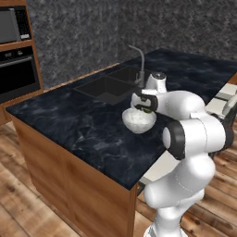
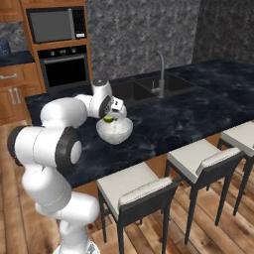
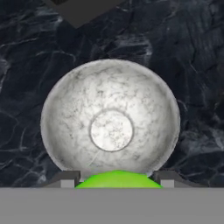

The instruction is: Retrieve the mango and kiwi from the fridge and place them into the bowl on the dining table.

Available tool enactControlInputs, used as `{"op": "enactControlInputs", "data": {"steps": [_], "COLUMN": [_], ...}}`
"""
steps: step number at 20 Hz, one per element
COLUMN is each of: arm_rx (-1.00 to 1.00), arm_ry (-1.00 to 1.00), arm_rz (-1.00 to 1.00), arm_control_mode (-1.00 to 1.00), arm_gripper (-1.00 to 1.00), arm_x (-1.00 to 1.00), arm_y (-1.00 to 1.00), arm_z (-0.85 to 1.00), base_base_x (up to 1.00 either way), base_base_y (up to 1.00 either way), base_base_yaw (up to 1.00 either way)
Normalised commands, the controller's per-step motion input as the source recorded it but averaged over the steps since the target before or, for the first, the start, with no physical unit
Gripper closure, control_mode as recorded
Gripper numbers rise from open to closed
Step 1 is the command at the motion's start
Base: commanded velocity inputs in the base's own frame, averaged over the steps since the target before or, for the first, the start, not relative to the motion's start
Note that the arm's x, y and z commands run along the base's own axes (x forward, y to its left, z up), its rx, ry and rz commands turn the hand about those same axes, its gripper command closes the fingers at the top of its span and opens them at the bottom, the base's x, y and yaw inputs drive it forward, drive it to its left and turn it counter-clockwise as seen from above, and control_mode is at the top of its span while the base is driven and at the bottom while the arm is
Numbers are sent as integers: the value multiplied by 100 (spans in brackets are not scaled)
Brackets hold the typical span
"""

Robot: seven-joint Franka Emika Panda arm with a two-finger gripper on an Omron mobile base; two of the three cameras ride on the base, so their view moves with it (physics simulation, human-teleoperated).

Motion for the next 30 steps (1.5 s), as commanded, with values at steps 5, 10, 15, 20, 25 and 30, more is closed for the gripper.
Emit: {"op": "enactControlInputs", "data": {"steps": [5, 10, 15, 20, 25, 30], "arm_rx": [0, 0, 0, 0, 0, 0], "arm_ry": [0, 0, 0, 0, 0, 0], "arm_rz": [0, 0, 0, 0, 0, 0], "arm_control_mode": [-100, -100, -100, -100, -100, -100], "arm_gripper": [100, 100, 100, 100, 100, 100], "arm_x": [33, 25, 22, 19, 20, 17], "arm_y": [0, 0, 0, 0, 2, 2], "arm_z": [-14, -19, -24, -24, -25, -24], "base_base_x": [0, 0, 0, 0, 0, 0], "base_base_y": [0, 0, 0, 0, 0, 0], "base_base_yaw": [0, 0, 0, 0, 0, 0]}}
